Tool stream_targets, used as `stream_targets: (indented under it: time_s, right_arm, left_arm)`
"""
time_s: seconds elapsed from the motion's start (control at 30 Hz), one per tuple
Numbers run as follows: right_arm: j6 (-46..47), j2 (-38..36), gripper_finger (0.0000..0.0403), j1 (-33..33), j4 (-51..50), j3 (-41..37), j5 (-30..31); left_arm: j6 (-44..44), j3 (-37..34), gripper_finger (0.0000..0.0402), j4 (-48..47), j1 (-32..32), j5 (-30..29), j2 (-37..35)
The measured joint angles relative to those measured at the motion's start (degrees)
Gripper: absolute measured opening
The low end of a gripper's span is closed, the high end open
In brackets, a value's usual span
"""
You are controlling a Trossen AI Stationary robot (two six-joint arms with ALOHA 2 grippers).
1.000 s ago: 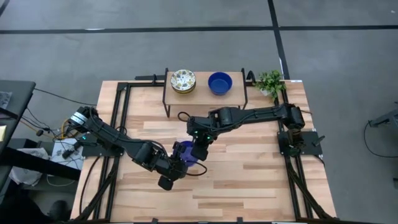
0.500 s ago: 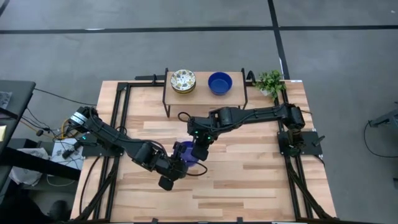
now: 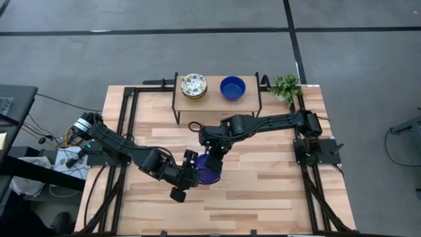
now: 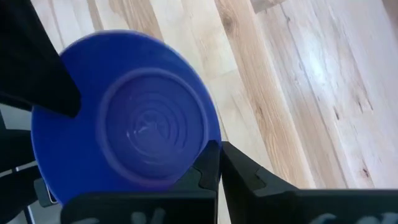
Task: Pick & Place Mini bowls
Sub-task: Stack the blue bowl on top of the blue bowls on the shelf
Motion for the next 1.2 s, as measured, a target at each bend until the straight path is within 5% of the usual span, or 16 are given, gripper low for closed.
stream_targets:
  time_s: [0.4, 0.83, 1.2]
  right_arm:
    - [-1.01, 0.0, 0.0001, -0.13, -5.69, 0.0, 1.46]
    - [-3.82, -3.89, 0.0, -4.01, -12.01, 0.04, 1.49]
    - [-5.53, -13.08, 0.0, -12.55, -13.28, 0.11, 4.93]
  left_arm:
    - [-0.48, -0.07, 0.0187, -0.12, -0.11, -0.04, -3.84]
    - [-15.59, -0.74, 0.0179, -2.6, -0.2, 0.16, -15.88]
    - [-18.89, -15.08, 0.0183, 3.56, -0.2, 0.93, -28.26]
